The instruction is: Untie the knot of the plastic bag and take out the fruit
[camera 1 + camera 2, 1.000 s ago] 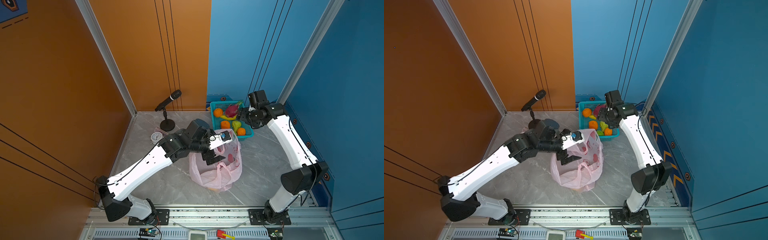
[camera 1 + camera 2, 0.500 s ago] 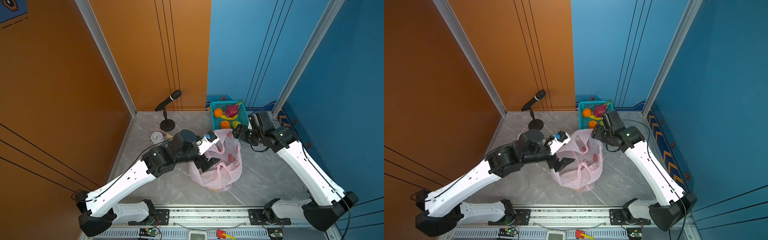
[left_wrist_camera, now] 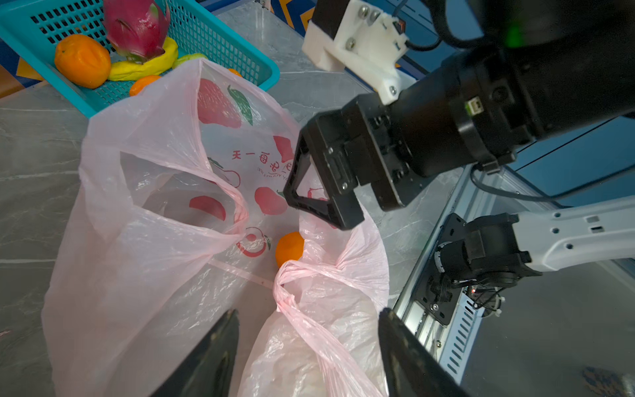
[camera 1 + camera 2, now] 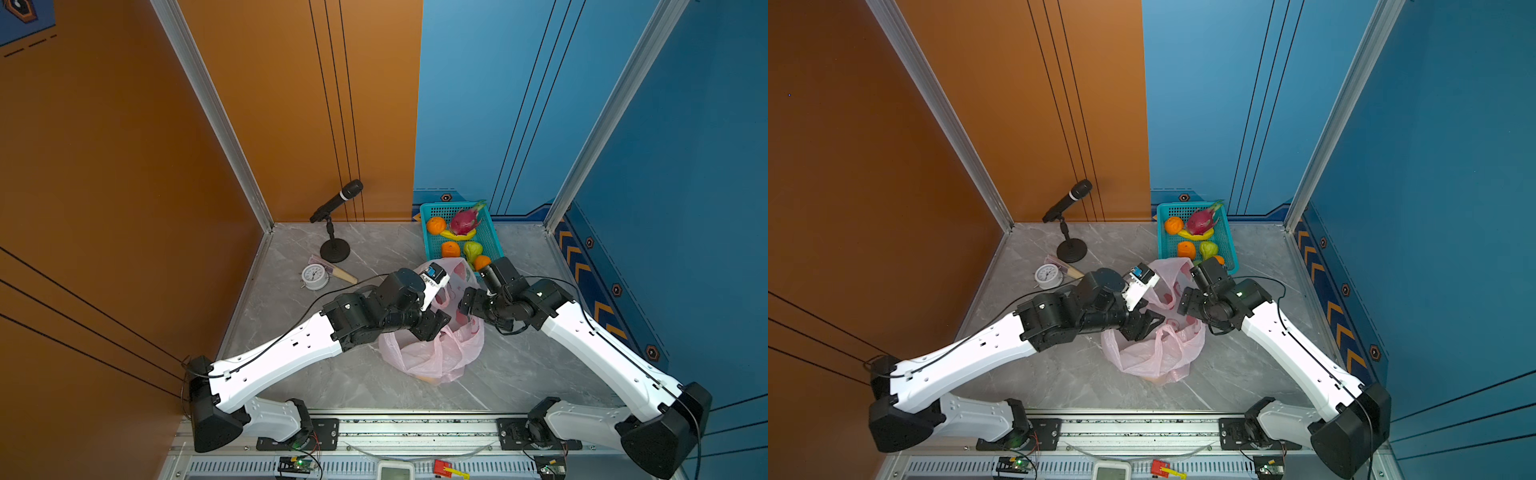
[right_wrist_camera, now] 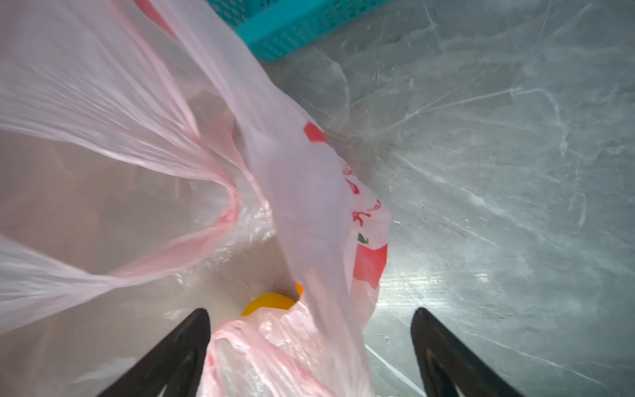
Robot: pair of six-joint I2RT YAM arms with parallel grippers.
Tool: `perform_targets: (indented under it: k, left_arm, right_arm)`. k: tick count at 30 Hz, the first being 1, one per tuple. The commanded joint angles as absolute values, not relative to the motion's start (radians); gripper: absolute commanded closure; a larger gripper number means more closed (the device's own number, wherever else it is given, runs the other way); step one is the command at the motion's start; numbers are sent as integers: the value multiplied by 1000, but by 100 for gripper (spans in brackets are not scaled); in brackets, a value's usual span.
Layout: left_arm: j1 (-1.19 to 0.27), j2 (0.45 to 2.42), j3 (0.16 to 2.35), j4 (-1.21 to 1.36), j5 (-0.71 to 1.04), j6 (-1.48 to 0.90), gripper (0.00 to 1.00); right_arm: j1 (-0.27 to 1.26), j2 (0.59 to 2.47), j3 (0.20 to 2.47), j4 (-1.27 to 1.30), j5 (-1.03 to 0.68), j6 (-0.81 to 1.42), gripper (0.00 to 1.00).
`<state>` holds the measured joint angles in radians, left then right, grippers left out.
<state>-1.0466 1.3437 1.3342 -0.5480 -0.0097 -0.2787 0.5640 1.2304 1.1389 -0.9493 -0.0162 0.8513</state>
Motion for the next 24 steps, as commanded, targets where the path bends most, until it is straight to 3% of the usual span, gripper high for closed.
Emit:
perform_targets:
  k: [1, 10, 22, 24]
  left_arm:
    - [-1084, 1383, 1315, -540, -100, -328, 35]
    - [-1110, 1471, 1294, -486, -179, -365, 36]
    - [-1119, 1591, 1358, -465, -211, -403, 36]
    - [-1120, 1620, 1378, -465, -214, -420, 36]
  right_arm:
    - [566, 1213, 1061, -900, -69, 840, 3]
    - [547, 1242, 898, -724, -158, 815, 5]
    - [509, 1178, 743, -753, -194, 685, 56]
    - [504, 1166, 718, -749, -214, 684, 59]
